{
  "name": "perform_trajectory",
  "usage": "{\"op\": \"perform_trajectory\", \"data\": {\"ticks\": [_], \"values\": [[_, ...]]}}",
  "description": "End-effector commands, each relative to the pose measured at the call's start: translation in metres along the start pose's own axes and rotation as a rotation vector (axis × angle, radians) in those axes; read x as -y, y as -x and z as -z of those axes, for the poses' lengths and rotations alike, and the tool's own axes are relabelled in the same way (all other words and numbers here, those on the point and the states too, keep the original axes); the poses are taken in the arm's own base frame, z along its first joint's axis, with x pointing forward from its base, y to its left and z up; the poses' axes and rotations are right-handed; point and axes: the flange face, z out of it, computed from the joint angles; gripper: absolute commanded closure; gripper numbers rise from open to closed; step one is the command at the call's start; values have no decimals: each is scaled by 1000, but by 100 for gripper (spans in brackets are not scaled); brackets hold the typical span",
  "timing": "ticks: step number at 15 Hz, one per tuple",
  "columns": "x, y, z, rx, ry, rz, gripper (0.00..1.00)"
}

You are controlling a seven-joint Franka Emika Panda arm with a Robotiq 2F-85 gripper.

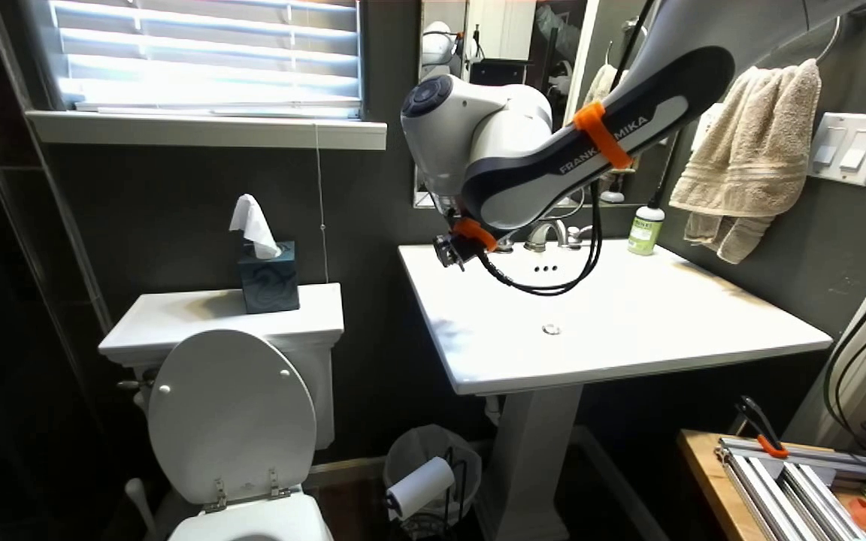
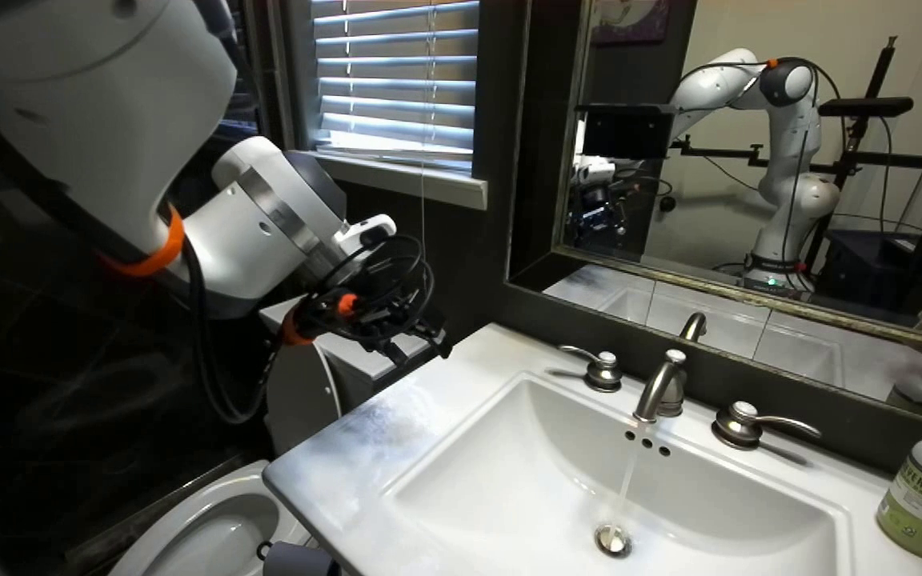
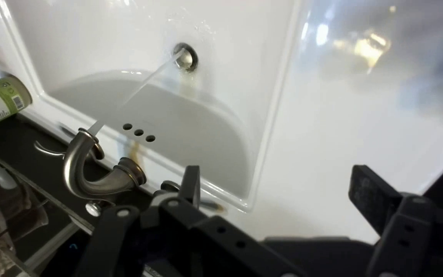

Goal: Push the handle on the left tap to the right

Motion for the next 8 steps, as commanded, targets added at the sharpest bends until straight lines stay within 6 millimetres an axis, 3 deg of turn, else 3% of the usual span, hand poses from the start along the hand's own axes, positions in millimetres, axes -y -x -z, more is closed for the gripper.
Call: {"op": "perform_trajectory", "data": {"ticks": [1, 3, 4, 8], "values": [[-9, 22, 24, 83, -62, 171, 0], [-13, 20, 33, 148, -106, 242, 0], [-2, 16, 21, 95, -58, 174, 0], [-9, 16, 30, 125, -89, 226, 0]]}}
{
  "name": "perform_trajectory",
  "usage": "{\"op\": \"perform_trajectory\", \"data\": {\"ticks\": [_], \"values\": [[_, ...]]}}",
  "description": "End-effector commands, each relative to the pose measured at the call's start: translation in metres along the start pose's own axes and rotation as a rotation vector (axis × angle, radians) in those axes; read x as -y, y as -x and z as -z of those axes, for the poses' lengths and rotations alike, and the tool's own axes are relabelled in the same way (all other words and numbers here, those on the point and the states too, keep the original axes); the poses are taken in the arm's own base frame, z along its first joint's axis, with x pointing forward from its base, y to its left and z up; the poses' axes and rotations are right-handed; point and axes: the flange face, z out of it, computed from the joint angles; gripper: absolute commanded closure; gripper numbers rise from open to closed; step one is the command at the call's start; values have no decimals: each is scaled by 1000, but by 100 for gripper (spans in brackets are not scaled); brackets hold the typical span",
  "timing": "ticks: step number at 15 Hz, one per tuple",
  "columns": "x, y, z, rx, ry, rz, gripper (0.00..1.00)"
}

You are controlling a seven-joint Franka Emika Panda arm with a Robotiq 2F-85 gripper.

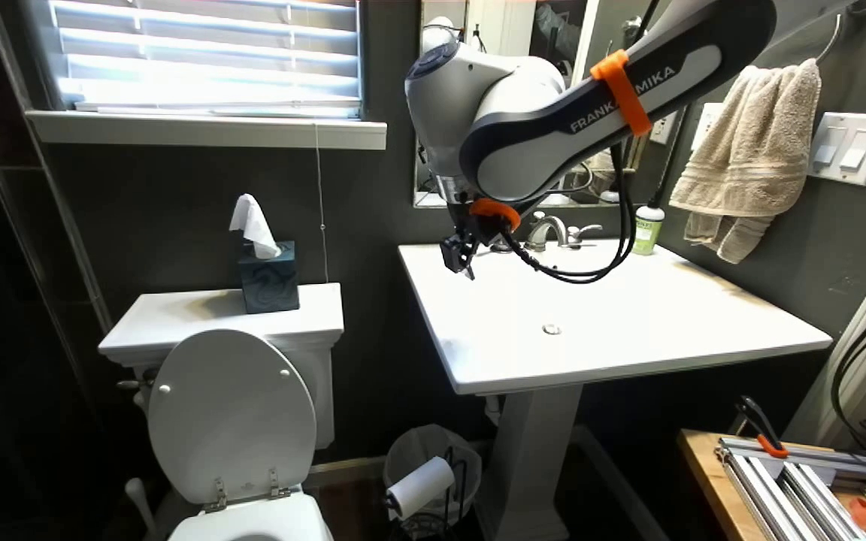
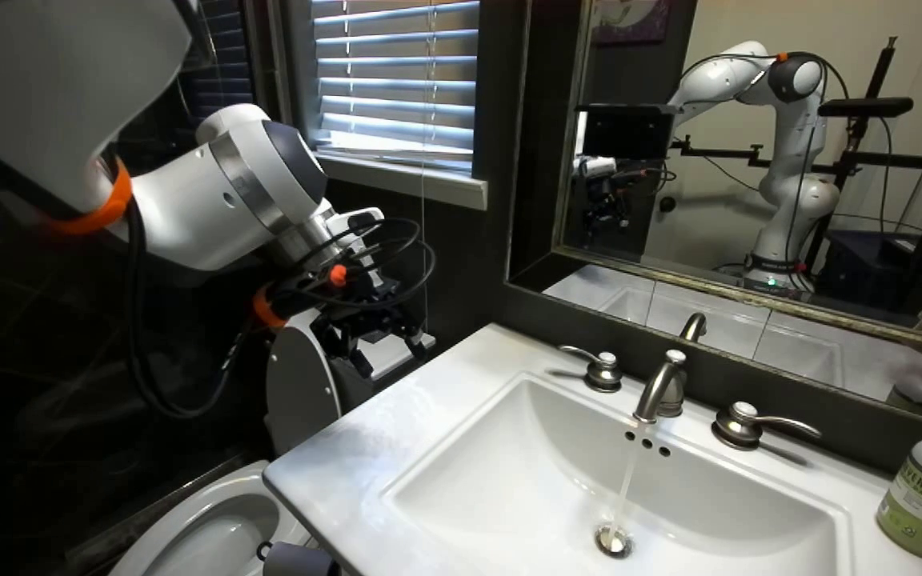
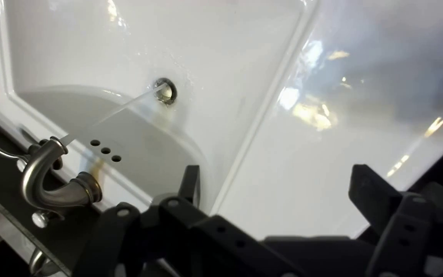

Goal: Push the handle on the left tap to the right

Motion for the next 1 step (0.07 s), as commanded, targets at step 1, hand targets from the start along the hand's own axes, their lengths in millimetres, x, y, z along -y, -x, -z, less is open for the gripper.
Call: {"op": "perform_trajectory", "data": {"ticks": [1], "values": [[0, 0, 0, 1, 0, 2, 0]]}}
